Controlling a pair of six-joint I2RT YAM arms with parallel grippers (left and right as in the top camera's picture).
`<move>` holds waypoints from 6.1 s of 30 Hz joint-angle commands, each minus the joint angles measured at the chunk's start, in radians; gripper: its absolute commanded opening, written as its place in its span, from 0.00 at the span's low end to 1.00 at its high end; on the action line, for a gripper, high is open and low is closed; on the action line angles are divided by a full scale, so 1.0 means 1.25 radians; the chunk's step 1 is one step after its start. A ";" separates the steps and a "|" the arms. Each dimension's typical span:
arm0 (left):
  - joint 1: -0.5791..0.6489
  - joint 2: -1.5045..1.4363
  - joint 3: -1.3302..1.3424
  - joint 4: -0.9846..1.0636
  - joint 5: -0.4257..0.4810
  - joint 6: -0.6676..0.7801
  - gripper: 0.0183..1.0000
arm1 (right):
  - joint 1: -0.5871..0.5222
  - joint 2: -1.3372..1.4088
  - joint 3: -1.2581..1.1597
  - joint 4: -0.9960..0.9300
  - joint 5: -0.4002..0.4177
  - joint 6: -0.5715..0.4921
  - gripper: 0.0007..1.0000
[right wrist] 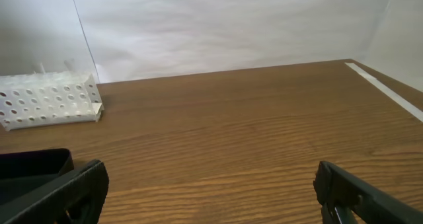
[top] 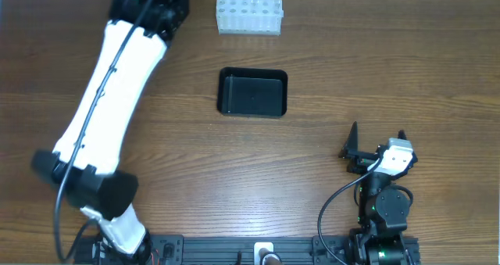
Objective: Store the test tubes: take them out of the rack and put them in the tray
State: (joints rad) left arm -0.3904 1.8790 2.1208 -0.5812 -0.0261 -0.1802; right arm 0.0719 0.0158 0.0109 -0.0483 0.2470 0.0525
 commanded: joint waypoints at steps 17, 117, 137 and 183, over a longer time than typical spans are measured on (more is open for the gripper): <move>-0.115 0.297 -0.006 -0.448 -0.117 -0.309 0.08 | -0.002 -0.007 -0.005 -0.001 0.013 0.004 0.99; 0.284 -0.914 -1.251 0.552 0.048 0.088 1.00 | -0.002 -0.007 -0.005 -0.001 0.013 0.004 0.99; 0.306 -1.418 -1.662 0.532 0.081 0.091 1.00 | -0.002 -0.007 -0.005 -0.001 0.013 0.004 0.99; 0.306 -1.498 -1.692 0.407 0.083 0.091 1.00 | -0.002 -0.007 -0.005 -0.001 0.013 0.004 0.99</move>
State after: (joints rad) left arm -0.0135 0.0147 0.0116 -0.0711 0.0647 -0.0849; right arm 0.0719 0.0158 0.0109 -0.0483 0.2470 0.0528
